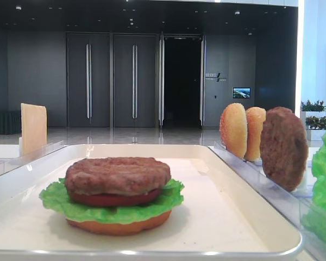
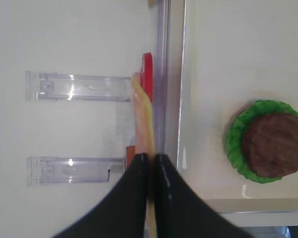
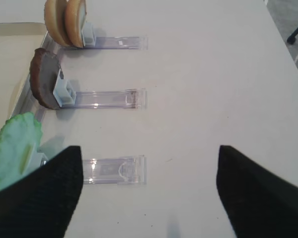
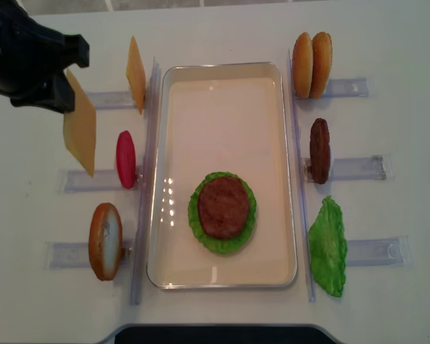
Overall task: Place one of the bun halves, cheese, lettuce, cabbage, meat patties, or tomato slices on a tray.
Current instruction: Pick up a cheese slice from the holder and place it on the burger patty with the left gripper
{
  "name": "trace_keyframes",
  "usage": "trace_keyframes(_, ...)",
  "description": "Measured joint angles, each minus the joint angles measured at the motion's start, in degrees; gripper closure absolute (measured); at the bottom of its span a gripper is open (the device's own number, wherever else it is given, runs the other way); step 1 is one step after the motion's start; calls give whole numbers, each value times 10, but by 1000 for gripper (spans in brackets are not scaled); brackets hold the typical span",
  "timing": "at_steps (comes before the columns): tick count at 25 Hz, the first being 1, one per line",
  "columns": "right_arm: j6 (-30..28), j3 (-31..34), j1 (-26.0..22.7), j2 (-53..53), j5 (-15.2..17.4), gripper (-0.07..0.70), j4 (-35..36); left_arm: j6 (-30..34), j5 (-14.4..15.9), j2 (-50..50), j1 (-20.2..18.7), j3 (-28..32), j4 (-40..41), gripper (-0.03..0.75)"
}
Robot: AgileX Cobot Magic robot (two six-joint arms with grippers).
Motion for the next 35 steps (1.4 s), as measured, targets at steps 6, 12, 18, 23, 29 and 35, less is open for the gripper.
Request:
trace_keyframes(6, 0, 0, 0, 0, 0, 76, 0, 0, -1, -8, 0, 24, 0, 700)
trace_keyframes(12, 0, 0, 0, 0, 0, 76, 0, 12, -13, -8, 0, 58, -50, 700)
trace_keyframes(18, 0, 0, 0, 0, 0, 76, 0, 109, -99, -8, 0, 99, -211, 700)
trace_keyframes(23, 0, 0, 0, 0, 0, 76, 0, 222, -155, -8, 0, 158, -363, 700)
trace_keyframes(29, 0, 0, 0, 0, 0, 76, 0, 378, -195, -8, 0, 235, -560, 700)
trace_keyframes(35, 0, 0, 0, 0, 0, 76, 0, 498, -213, 22, -1, 279, -704, 700)
